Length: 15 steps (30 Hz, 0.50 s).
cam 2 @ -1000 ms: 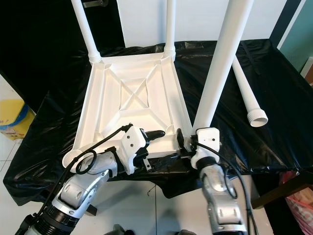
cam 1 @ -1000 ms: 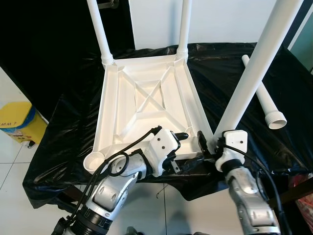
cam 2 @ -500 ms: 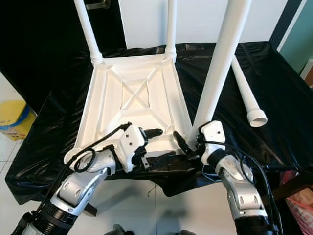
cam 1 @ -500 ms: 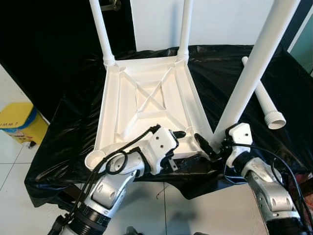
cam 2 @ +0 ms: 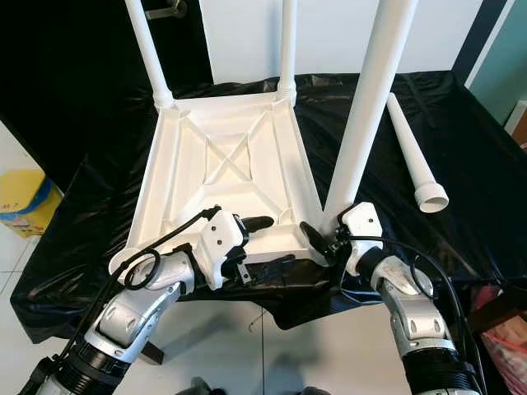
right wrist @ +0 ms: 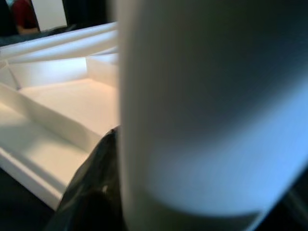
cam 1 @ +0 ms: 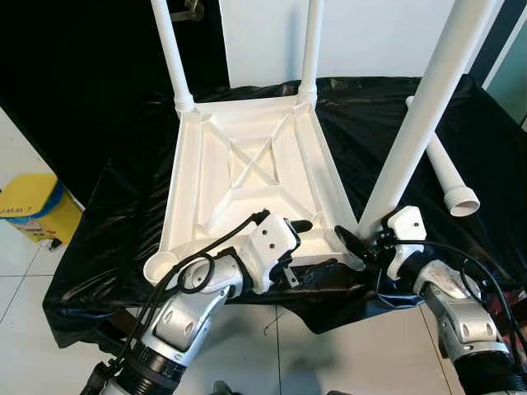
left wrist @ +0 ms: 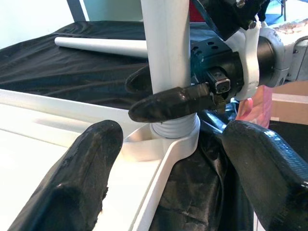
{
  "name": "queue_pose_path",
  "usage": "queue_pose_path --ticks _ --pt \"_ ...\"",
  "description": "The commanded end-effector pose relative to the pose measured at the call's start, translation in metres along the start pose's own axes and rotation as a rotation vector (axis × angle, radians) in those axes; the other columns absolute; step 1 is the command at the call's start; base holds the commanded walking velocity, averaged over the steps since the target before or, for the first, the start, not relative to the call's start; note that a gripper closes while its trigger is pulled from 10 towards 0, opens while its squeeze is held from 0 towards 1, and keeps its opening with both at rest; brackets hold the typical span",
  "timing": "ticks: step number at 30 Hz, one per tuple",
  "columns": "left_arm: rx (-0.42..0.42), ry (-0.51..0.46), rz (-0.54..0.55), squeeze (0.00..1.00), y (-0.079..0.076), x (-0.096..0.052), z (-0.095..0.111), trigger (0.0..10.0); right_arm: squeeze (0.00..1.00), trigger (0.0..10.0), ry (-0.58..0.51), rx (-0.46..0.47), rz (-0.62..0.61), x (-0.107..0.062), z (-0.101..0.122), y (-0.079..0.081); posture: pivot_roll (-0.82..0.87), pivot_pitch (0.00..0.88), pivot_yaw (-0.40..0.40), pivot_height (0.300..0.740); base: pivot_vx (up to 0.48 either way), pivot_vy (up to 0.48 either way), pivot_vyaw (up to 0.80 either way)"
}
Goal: Building children table
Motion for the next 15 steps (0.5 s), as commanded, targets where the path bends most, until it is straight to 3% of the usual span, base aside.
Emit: queue_pose_path --ticks 1,3,4,12,15 --pt "0.008 0.006 -0.010 0.00 0.000 -0.002 -0.002 10.0 0.00 4.8 0.032 0.010 -0.010 -0.003 -0.010 -0.001 -0.07 0.036 0.037 0.740 0.000 0.000 0.00" --pt "0.007 0.005 -0.013 0.00 -0.001 -0.002 -0.003 10.0 0.00 4.8 0.034 0.008 -0.010 -0.003 -0.012 -0.002 -0.07 0.036 0.037 0.740 0.000 0.000 0.00" --pt "0.006 0.007 -0.016 0.00 -0.002 -0.002 -0.003 10.0 0.00 10.0 0.038 0.009 -0.024 -0.004 -0.013 -0.003 -0.07 0.036 0.040 0.740 0.000 0.000 0.00" --pt "0.000 0.002 -0.030 0.00 -0.007 0.000 -0.002 10.0 0.00 10.0 0.047 0.035 -0.097 -0.005 -0.020 -0.007 -0.07 0.032 0.040 0.740 0.000 0.000 0.00" --pt "-0.002 0.002 -0.031 0.00 -0.007 0.000 -0.002 10.0 0.00 10.0 0.052 0.048 -0.179 -0.006 -0.026 -0.012 -0.07 0.030 0.038 0.740 0.000 0.000 0.00"
Point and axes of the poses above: a point about 5 cm out from each wrist's last joint towards the gripper, its own x axis pointing out of the wrist towards the gripper, its own z axis along the axis of the wrist's last joint, y = z × x, the point moved 5 cm from there along x, pointing out of the wrist towards the gripper, and after that the axes turned 15 degrees about x, right-handed, at the moved point
